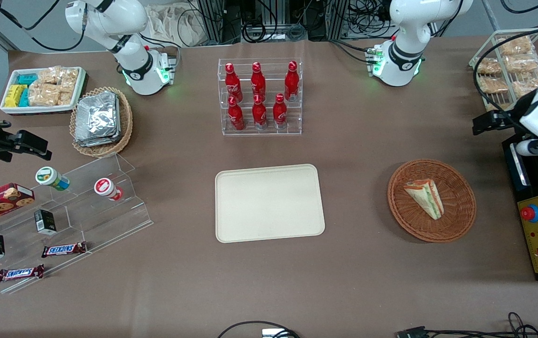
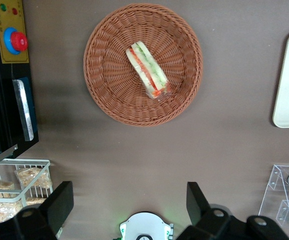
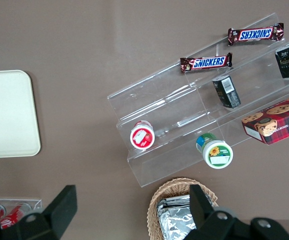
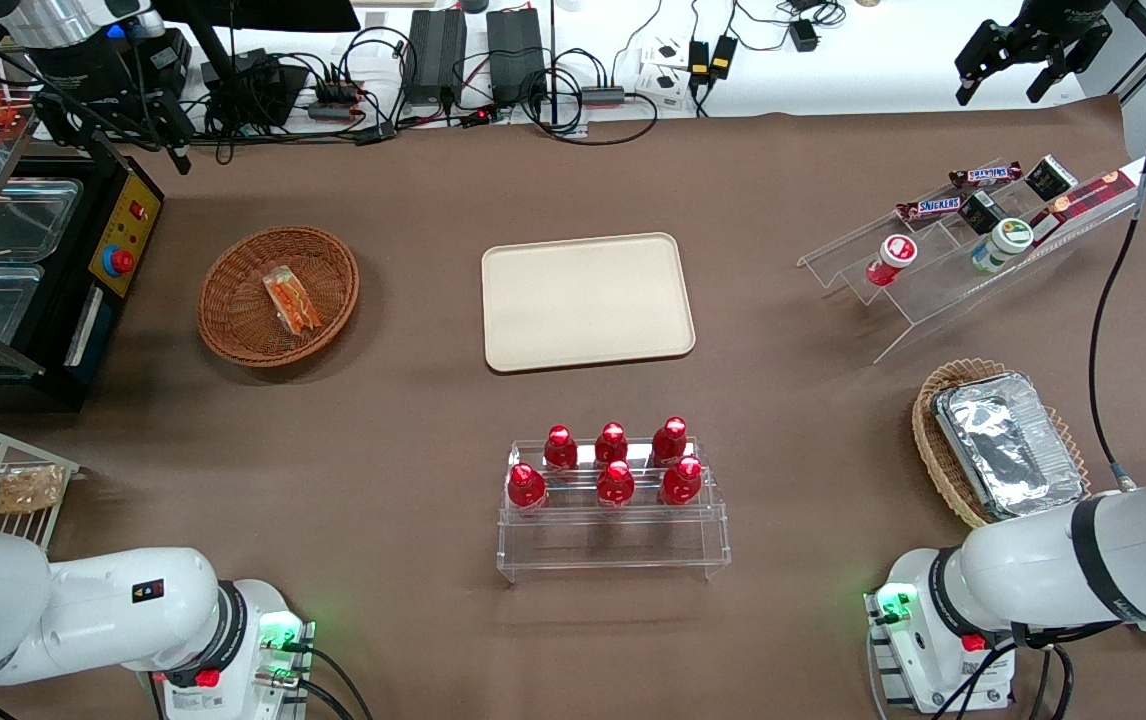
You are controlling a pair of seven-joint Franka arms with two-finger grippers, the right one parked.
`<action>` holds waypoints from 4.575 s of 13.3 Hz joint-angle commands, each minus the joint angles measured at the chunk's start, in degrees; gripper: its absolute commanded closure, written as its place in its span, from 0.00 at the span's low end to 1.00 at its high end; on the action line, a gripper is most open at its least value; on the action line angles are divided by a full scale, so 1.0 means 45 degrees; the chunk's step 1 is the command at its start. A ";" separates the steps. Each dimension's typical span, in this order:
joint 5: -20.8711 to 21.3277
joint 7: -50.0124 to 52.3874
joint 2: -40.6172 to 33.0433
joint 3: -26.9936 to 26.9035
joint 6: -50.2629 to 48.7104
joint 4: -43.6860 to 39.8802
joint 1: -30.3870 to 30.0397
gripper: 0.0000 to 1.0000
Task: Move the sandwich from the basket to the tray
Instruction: 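Move the left gripper over the sandwich in the wicker basket, then lower the open left gripper around the wrapped sandwich and close it, then lift the sandwich out of the basket with the left gripper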
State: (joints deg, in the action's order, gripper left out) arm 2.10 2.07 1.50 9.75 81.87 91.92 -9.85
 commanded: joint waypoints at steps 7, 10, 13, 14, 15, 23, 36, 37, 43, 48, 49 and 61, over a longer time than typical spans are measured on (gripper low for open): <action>-0.0134 0.2386 0.2358 -0.0058 -0.0009 -0.0349 -0.0487 0.02; -0.0192 0.4204 0.3608 -0.0038 0.0670 -0.0407 -0.0448 0.02; -0.0231 0.5243 0.4839 -0.0038 0.2115 -0.0330 -0.0428 0.02; -0.0251 0.5321 0.5152 -0.0038 0.2565 -0.0310 -0.0428 0.02; -0.0251 0.5670 0.5445 -0.0038 0.2937 -0.0310 -0.0428 0.02; -0.0271 0.6454 0.7322 0.0020 0.5868 0.0295 -0.0331 0.03; -0.0720 0.6826 0.7382 0.0059 0.8155 0.2346 -0.0135 0.32; -0.0720 0.6826 0.7343 0.0059 0.8155 0.2346 -0.0135 0.45; -0.0681 0.6787 0.6331 0.0079 0.7418 0.2366 -0.0077 0.83; -0.0564 0.6553 0.4278 0.1013 0.4451 0.1336 0.0118 0.81; -0.0525 0.6553 0.4296 0.1403 0.3690 0.0596 0.0118 0.81; -0.0036 0.5240 0.6616 0.2247 0.2920 -0.2632 0.3866 0.78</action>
State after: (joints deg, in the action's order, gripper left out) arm 0.89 24.11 26.37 20.17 95.58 85.51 5.33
